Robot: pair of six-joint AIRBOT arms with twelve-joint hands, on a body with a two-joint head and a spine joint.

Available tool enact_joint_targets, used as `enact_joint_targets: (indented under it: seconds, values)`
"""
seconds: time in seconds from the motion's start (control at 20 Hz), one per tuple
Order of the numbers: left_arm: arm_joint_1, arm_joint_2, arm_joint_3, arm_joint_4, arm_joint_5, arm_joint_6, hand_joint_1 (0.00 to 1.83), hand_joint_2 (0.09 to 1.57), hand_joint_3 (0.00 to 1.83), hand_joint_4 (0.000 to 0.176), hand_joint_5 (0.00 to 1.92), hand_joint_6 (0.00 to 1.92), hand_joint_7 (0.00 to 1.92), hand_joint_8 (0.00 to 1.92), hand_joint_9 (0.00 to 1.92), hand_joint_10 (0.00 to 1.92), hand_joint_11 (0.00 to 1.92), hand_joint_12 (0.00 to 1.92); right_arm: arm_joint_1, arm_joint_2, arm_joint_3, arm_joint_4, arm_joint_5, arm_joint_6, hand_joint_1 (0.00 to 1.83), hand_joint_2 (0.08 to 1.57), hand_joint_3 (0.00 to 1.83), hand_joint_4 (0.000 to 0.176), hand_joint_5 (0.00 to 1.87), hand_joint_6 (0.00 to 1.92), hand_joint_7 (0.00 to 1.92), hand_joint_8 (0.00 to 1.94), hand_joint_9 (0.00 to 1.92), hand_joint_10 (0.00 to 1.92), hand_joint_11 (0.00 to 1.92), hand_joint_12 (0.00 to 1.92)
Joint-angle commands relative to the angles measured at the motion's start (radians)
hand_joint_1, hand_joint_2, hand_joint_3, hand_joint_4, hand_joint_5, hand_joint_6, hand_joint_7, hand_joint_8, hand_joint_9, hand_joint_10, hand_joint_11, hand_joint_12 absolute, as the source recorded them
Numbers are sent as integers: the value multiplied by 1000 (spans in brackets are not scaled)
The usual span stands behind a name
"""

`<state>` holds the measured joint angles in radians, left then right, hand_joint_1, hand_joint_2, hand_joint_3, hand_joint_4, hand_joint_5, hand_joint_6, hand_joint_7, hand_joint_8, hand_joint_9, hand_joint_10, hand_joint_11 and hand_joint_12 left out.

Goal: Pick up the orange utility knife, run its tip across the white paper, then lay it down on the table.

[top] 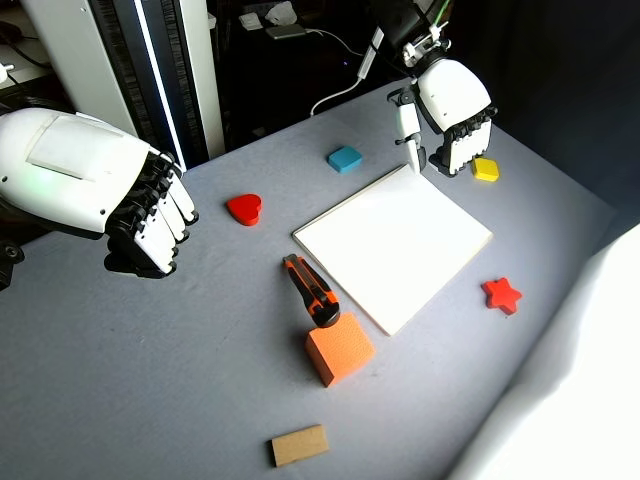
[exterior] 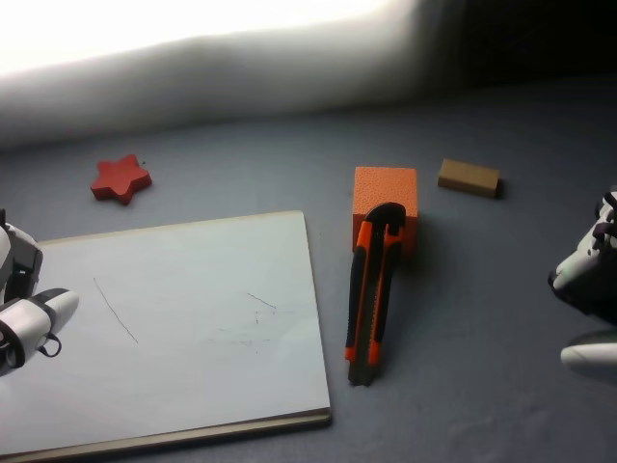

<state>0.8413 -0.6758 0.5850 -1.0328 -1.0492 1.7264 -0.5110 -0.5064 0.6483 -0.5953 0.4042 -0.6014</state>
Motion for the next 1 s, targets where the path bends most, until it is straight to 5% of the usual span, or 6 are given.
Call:
enact_joint_targets:
  seconds: [0.0, 0.05, 0.3, 0.65, 0.8, 0.95]
  values:
    - [-10, 7, 4, 43, -108, 3, 219, 1180, 192, 31, 0, 12, 3, 42, 20, 103, 0, 489, 2, 6, -4, 20, 93, -2, 210, 1102, 254, 0, 0, 16, 29, 76, 2, 81, 0, 38]
    - [-12, 7, 3, 36, -108, 4, 198, 1256, 36, 34, 0, 0, 2, 2, 43, 32, 0, 444, -5, 6, -4, 20, 99, -3, 225, 1186, 66, 0, 0, 0, 32, 9, 2, 14, 0, 1]
    - [-5, 7, -5, 23, -101, 1, 205, 1247, 0, 14, 0, 0, 0, 0, 10, 3, 0, 389, -1, 0, -4, 20, 116, -26, 263, 1127, 0, 0, 0, 0, 5, 2, 0, 0, 0, 0]
    - [-7, 8, -12, 47, -123, 1, 151, 1254, 3, 42, 0, 0, 1, 0, 38, 5, 0, 400, 143, -164, 109, -191, 83, -19, 544, 1055, 0, 0, 0, 0, 0, 0, 0, 0, 0, 0]
    - [-8, 9, -26, 47, -132, 5, 150, 1270, 3, 47, 0, 0, 0, 0, 10, 0, 0, 454, 253, -275, 206, -527, 25, 242, 965, 1042, 0, 0, 0, 0, 0, 0, 0, 0, 0, 0]
    - [-5, 6, -33, 44, -128, 14, 157, 1270, 0, 51, 0, 0, 0, 0, 8, 1, 0, 407, 315, -346, 264, -863, 22, 583, 1076, 1020, 0, 0, 0, 0, 0, 0, 0, 0, 0, 0]
